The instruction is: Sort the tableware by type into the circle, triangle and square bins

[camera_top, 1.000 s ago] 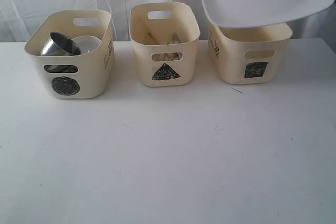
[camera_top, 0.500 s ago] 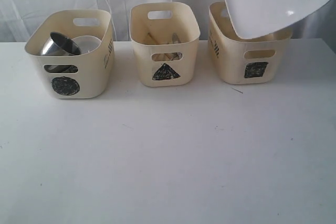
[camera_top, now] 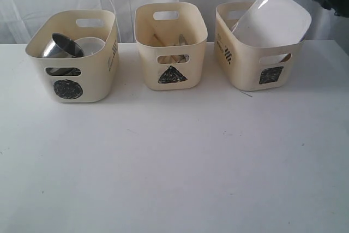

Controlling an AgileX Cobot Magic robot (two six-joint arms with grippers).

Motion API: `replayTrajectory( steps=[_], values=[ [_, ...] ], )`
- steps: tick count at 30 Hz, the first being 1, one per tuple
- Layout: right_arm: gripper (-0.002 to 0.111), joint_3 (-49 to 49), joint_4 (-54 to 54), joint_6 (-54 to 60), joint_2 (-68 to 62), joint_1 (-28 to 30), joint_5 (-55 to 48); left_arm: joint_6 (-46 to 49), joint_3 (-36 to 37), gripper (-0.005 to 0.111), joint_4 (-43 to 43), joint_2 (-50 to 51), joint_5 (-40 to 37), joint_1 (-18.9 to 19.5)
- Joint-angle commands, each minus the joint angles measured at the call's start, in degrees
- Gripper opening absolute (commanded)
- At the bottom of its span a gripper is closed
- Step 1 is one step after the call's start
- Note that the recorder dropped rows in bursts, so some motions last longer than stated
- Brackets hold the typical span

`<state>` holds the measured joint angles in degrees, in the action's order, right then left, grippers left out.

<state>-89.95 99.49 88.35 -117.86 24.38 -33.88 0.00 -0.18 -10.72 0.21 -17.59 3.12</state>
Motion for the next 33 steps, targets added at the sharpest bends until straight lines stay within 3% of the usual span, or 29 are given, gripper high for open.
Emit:
replayTrajectory(
  steps=[1,4,5,6,8,10,12,14,15,19,22,27,33],
  values=[
    [0.043,-0.2,0.5,-6.1,7.5,0.2,-7.0,0.0,0.2,0.0,-0.3,-0.2,0.0,-0.4],
    [0.027,-0.2,-1.2,-6.6,13.8,0.2,-8.9,0.0,0.2,0.0,-0.3,-0.2,0.0,-0.4],
    [0.016,-0.2,-4.3,-6.3,16.3,0.2,-8.4,0.0,0.2,0.0,-0.3,-0.2,0.0,-0.4],
    [0.003,-0.2,-9.1,-6.4,18.9,0.2,-7.4,0.0,0.2,0.0,-0.3,-0.2,0.0,-0.4],
    [0.0,0.0,-24.4,-13.9,23.5,-0.1,-4.0,0.0,0.2,0.0,-0.3,-0.2,0.0,-0.4],
    [0.0,2.1,-50.6,-35.8,27.3,-1.4,5.0,0.0,0.2,0.0,-0.3,-0.2,0.0,-0.4],
    [0.0,3.6,-83.7,-83.8,29.3,0.1,12.9,0.0,0.2,0.0,-0.3,-0.2,0.0,-0.4],
    [0.0,3.5,-94.5,-107.0,30.6,1.9,12.6,0.0,0.2,0.0,-0.3,-0.2,0.0,-0.4],
    [0.0,3.4,-96.7,-110.6,31.8,2.2,11.3,0.0,0.2,0.0,-0.3,-0.2,0.0,-0.4],
    [0.0,4.0,-96.7,-91.4,38.6,0.3,6.7,0.0,0.2,0.0,-0.2,-0.2,0.0,-0.4],
    [0.0,10.7,-94.1,-88.4,49.7,-4.0,10.2,0.0,0.2,0.0,-0.2,-0.2,0.0,-0.4],
    [0.0,35.3,-87.4,-88.4,73.0,-9.9,24.8,0.0,0.2,0.0,-0.2,-0.2,0.0,-0.4],
    [0.0,57.8,-85.5,-84.1,99.1,-12.6,15.0,0.0,0.2,0.0,-0.2,-0.2,0.0,-0.4]
  ],
)
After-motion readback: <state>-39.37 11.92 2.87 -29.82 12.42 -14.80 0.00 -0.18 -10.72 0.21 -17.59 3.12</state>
